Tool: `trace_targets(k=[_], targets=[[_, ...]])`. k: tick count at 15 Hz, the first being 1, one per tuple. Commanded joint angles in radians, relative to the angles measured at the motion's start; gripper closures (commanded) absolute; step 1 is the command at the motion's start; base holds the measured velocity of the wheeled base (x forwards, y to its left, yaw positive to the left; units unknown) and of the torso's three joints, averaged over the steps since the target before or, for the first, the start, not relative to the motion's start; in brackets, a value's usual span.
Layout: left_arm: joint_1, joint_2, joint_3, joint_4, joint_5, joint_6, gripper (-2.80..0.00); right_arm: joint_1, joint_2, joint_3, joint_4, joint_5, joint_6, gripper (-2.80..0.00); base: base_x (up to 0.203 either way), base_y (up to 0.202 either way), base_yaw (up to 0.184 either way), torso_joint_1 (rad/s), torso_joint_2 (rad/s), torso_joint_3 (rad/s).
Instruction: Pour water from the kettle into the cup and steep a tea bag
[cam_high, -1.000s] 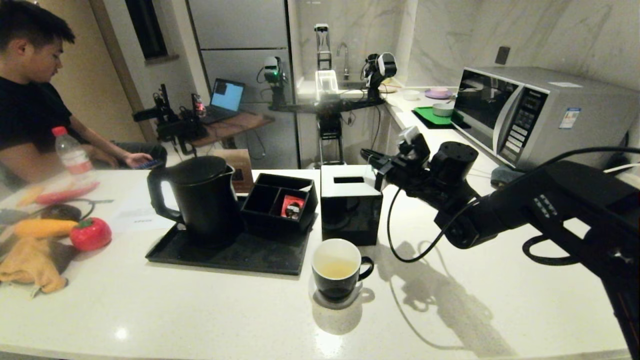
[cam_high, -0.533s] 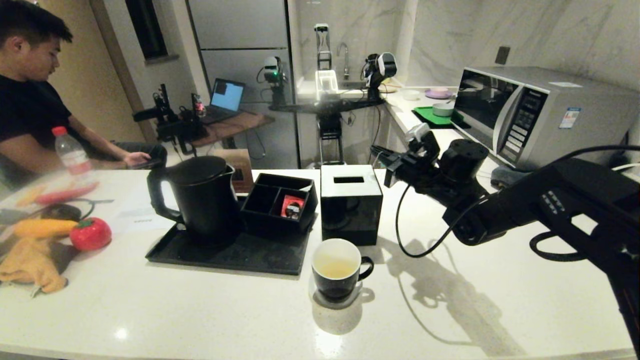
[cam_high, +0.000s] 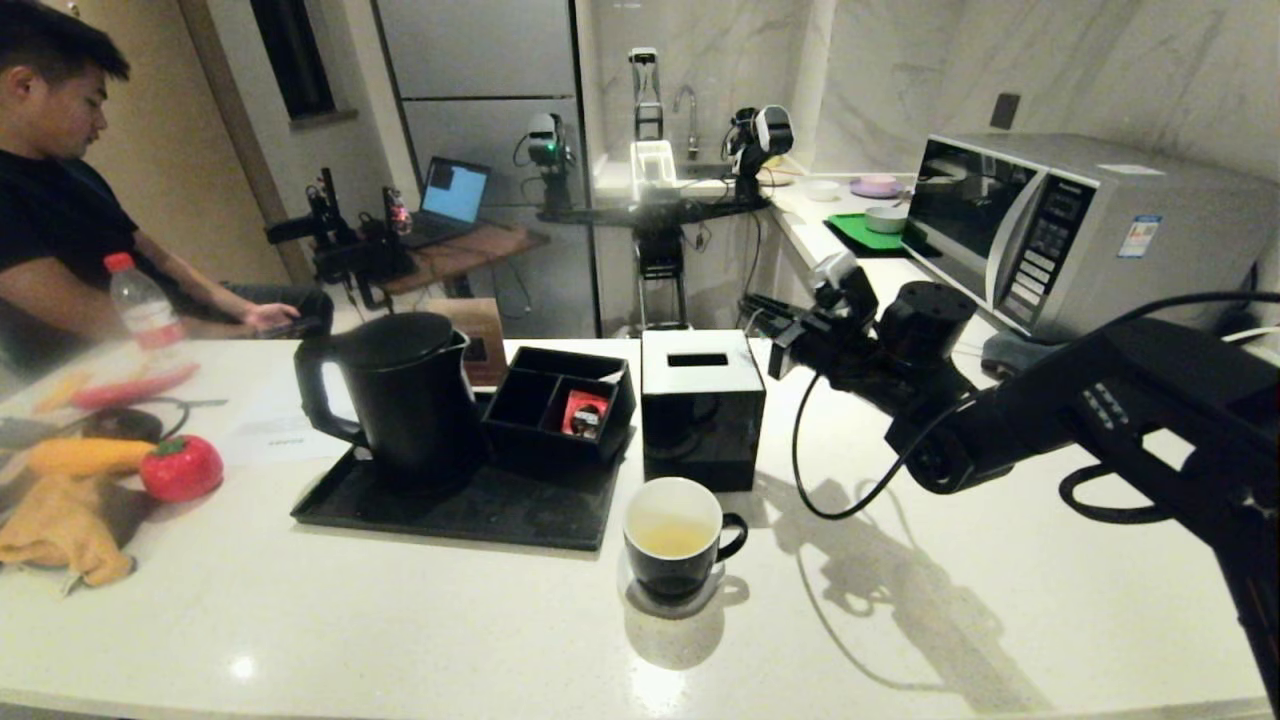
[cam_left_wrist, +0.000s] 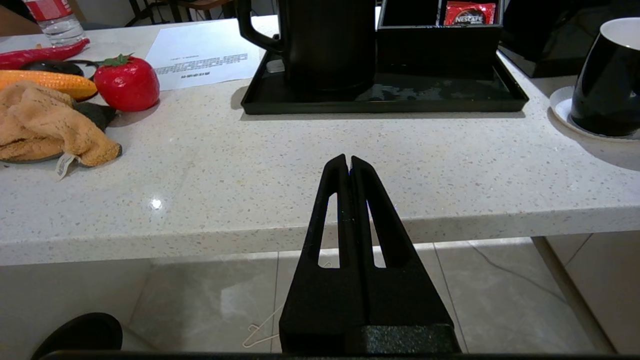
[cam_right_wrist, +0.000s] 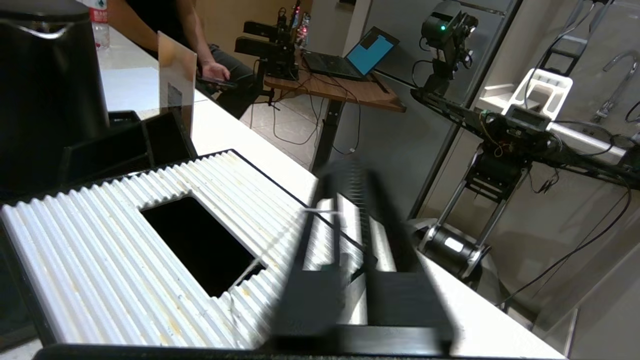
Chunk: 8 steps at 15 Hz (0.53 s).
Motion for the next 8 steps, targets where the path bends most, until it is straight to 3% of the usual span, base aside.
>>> trace_targets(k=[1, 8], targets=[[0.0, 0.0, 0.0, 0.0, 0.0, 0.001, 0.0, 0.0, 0.002, 0.0, -0.005, 0.003, -0.001, -2.8, 0.0, 0.0, 0.0, 0.0, 0.0, 0.0], [0.0, 0.0, 0.0, 0.0, 0.0, 0.001, 0.0, -0.007, -0.004, -0.001, 0.012, 0.003, -0.03, -2.8, 0.0, 0.0, 0.0, 0.0, 0.0, 0.0]])
